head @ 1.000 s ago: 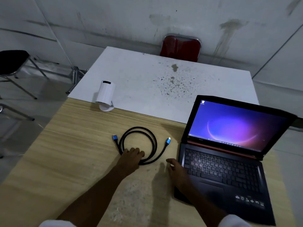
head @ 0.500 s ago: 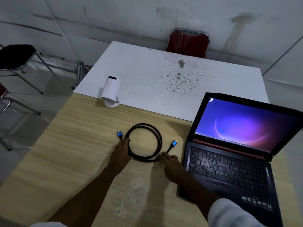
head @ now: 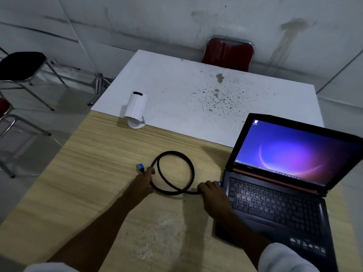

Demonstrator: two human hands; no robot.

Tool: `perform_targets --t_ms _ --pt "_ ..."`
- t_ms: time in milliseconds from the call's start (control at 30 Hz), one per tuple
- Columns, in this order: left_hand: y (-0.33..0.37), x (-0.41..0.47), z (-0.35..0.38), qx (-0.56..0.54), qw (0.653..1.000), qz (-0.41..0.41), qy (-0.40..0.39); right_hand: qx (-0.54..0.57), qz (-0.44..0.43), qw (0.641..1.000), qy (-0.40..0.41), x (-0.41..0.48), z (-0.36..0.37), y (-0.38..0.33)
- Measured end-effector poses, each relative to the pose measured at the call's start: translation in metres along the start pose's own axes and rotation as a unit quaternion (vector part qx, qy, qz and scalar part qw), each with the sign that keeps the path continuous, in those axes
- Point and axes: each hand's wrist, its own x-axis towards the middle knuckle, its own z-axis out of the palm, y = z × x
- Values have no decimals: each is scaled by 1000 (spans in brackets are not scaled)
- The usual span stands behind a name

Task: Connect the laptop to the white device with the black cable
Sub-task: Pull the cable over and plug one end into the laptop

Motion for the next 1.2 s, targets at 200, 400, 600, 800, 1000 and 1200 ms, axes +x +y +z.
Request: perform_targets --t_ms 200,400,600,800,1000,1200 --pt "1 -3 -1 -14 1000 15 23 20 3 999 39 13 -25 3" --pt "14 8 -6 -188 958 -94 196 49 -22 996 65 14 -36 -2" --pt "12 24 -14 -309 905 -200 214 94 -13 994 62 7 -34 -8" --pt "-4 30 -8 -322 893 -232 213 35 -72 997 -12 -6 -21 -15" --pt "-10 56 -22 -383 863 -249 214 23 -45 998 -47 -12 -8 -12" --pt "-11 53 -7 -420 841 -323 113 22 -22 998 -55 -12 -2 -11"
